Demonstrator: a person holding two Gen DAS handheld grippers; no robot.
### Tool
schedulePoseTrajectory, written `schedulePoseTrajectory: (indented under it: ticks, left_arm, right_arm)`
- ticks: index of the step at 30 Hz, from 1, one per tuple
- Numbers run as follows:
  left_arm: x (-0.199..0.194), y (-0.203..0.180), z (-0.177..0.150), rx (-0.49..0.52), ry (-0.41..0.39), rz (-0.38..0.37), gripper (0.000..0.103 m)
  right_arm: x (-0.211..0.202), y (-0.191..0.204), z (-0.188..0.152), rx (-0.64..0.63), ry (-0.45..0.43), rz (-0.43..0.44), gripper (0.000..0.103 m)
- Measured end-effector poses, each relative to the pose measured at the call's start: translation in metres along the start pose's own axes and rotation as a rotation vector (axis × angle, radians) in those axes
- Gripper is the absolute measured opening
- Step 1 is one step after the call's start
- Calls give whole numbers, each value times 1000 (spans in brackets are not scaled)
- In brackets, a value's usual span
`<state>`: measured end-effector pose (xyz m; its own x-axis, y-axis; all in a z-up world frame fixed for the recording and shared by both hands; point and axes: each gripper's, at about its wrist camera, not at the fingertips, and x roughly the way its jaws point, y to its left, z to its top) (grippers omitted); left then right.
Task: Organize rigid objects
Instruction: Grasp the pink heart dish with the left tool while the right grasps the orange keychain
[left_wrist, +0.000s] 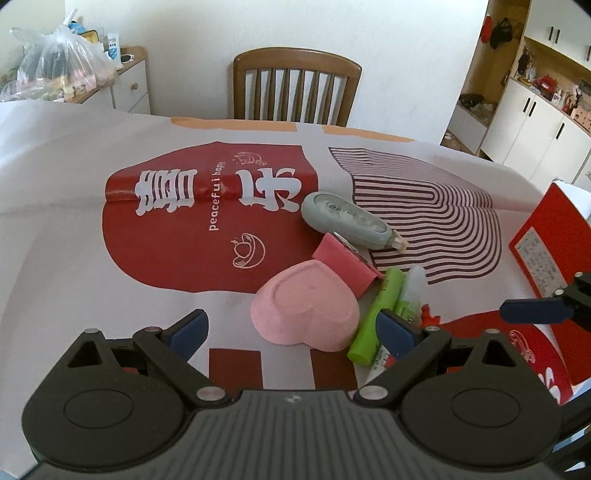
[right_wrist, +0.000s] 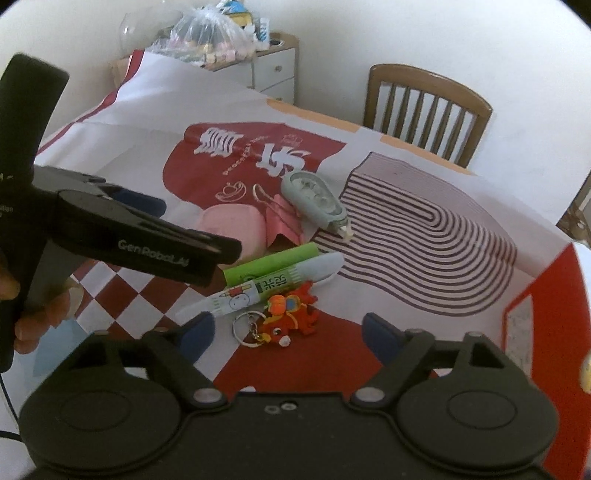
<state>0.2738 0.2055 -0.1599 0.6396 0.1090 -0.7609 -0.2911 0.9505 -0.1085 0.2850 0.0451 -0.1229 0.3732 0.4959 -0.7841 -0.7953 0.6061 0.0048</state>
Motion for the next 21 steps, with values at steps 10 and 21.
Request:
schedulePoseTrajectory:
  ticks: [10,21]
  left_arm:
    - [16,-3,1,19,-12,25,97]
    - [24,-8,-2,61,-53,55,97]
  right_arm:
    - [25,-4,1,11,27,11,73]
    - [39,-3,0,15,28,1,60]
